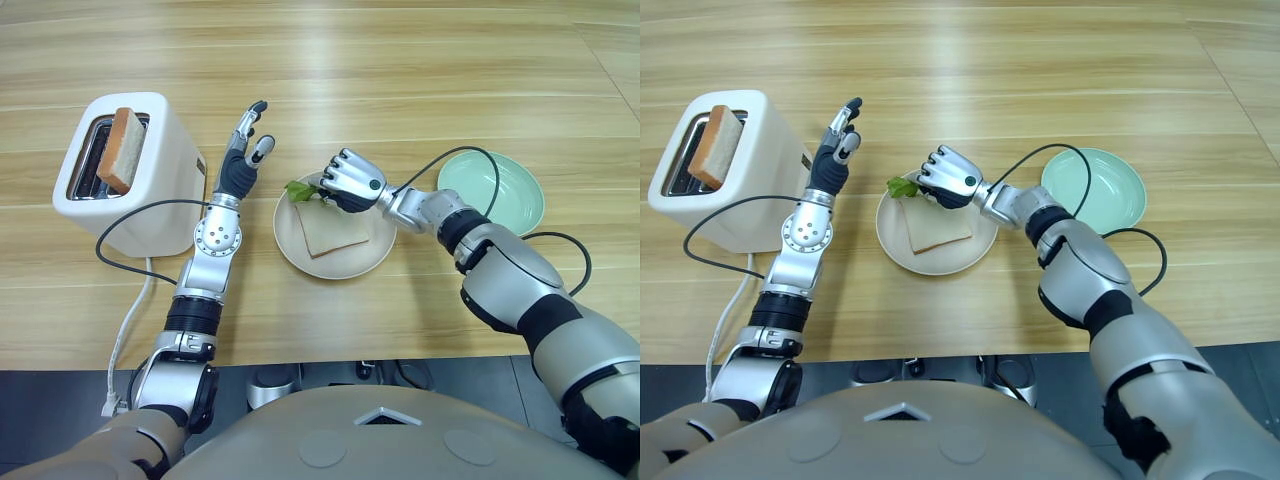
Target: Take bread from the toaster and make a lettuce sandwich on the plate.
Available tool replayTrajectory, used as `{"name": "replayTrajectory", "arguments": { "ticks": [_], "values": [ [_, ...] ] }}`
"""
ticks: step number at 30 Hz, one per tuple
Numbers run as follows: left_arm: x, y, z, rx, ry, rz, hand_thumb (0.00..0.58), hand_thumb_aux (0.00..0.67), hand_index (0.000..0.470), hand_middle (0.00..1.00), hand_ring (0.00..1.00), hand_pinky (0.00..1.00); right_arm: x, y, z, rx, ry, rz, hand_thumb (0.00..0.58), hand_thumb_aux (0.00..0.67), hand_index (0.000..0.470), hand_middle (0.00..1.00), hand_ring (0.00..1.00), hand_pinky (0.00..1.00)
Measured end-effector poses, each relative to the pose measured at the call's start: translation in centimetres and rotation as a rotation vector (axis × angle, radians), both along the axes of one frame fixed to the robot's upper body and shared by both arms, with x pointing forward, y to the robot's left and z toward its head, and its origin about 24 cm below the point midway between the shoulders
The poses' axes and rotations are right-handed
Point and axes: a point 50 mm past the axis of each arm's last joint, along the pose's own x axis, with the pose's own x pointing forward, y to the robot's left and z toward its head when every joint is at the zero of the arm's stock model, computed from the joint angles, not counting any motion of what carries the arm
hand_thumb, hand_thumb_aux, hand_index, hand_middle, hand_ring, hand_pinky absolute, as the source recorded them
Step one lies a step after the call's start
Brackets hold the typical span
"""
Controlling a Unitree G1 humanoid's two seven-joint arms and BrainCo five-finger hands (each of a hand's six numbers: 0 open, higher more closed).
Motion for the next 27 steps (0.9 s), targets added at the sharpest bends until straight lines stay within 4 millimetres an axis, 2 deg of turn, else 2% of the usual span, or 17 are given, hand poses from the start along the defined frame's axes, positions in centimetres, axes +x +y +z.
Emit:
{"name": "replayTrajectory", "arguments": {
  "ticks": [5, 10, 18, 27],
  "values": [
    [0.0, -0.1, 0.0, 0.001, 0.001, -0.003, 0.0, 0.0, 0.0, 0.0, 0.0, 0.0, -0.2, 0.1, -0.2, -0.018, 0.013, 0.019, 0.58, 0.67, 0.46, 1.0, 1.0, 1.0],
    [0.0, -0.2, -0.1, 0.003, 0.003, -0.009, 0.0, 0.0, 0.0, 0.0, 0.0, 0.0, -1.5, -0.1, -2.1, -0.062, 0.093, 0.065, 0.58, 0.67, 0.46, 1.0, 1.0, 1.0],
    [-0.1, -0.2, -0.1, 0.003, 0.004, -0.007, 0.0, 0.0, 0.0, 0.0, 0.0, 0.0, -2.3, -1.4, -3.2, -0.119, 0.174, 0.084, 0.58, 0.67, 0.46, 1.0, 1.0, 1.0],
    [-0.1, -0.1, -0.1, 0.005, 0.003, -0.006, 0.0, 0.0, 0.0, 0.0, 0.0, 0.0, -2.6, -1.3, -3.3, -0.113, 0.19, 0.105, 0.58, 0.67, 0.46, 1.0, 1.0, 1.0]
  ]
}}
